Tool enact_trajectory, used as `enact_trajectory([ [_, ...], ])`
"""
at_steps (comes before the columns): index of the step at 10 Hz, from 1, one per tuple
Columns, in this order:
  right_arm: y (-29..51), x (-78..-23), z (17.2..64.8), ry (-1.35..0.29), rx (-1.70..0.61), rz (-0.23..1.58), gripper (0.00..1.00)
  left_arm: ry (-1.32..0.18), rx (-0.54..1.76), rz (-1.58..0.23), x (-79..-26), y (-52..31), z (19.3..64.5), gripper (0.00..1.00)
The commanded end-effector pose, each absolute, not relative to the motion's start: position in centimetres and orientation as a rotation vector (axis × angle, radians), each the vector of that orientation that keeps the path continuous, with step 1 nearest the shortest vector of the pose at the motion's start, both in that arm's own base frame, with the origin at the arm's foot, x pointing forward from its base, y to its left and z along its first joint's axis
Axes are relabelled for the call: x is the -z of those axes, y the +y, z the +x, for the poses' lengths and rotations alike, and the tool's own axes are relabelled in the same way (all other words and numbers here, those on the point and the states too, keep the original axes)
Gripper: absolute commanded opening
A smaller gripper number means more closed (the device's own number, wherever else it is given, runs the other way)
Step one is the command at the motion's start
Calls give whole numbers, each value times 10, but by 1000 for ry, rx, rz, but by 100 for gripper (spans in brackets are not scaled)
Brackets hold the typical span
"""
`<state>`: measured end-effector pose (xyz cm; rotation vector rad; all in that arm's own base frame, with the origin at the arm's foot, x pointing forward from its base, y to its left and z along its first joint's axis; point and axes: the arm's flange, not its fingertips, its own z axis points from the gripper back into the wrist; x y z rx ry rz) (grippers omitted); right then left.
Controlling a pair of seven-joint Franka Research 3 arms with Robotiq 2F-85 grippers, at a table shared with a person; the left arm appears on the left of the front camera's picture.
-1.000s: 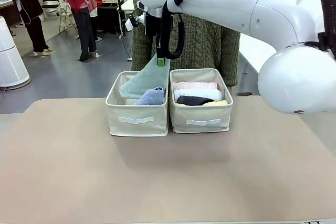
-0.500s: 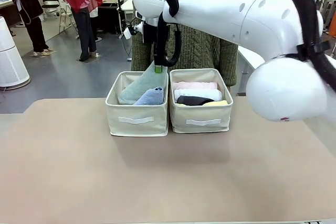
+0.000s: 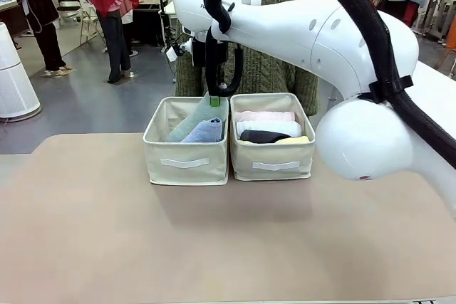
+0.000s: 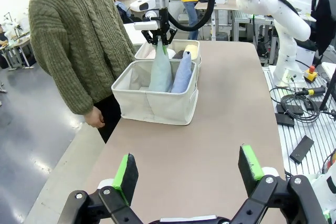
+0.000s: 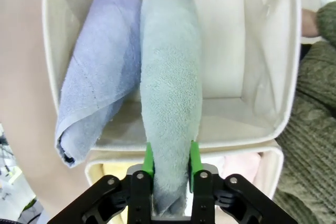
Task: Sort the towels based on their folding style.
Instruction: Pick up another triangle-folded towel from the table and place it in the left Fabric basket.
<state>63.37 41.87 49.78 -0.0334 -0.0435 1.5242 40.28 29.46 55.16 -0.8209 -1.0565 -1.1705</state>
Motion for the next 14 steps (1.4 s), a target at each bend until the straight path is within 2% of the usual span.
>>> enact_trajectory([
  [1,446,-524,674,-46,-1540,-28,78,-1059,1170,-816,-553,295,401,100],
  [2,445,-526,673,-48,-1539,-31,100,-1059,1170,-816,-553,295,401,100],
  [3,443,-527,671,-50,-1536,-32,91,-1059,1170,-816,-553,295,401,100],
  [4,442,-528,671,-56,-1535,-29,100,-1059,1170,-816,-553,295,401,100],
  [6,442,-531,667,-64,-1539,-35,100,-1059,1170,-816,-553,295,401,100],
  [7,442,-533,666,-66,-1539,-36,93,-1059,1170,-816,-553,295,401,100],
  [8,442,-536,661,-58,-1530,-43,100,-1059,1170,-816,-553,295,401,100],
  [9,442,-543,649,-4,-1493,-69,100,-1059,1170,-816,-553,295,401,100],
  [11,412,-566,594,377,-1224,-237,100,-1059,1170,-816,-553,295,401,100],
  [14,334,-621,477,474,-1032,-359,100,-1059,1170,-816,-553,295,401,100],
])
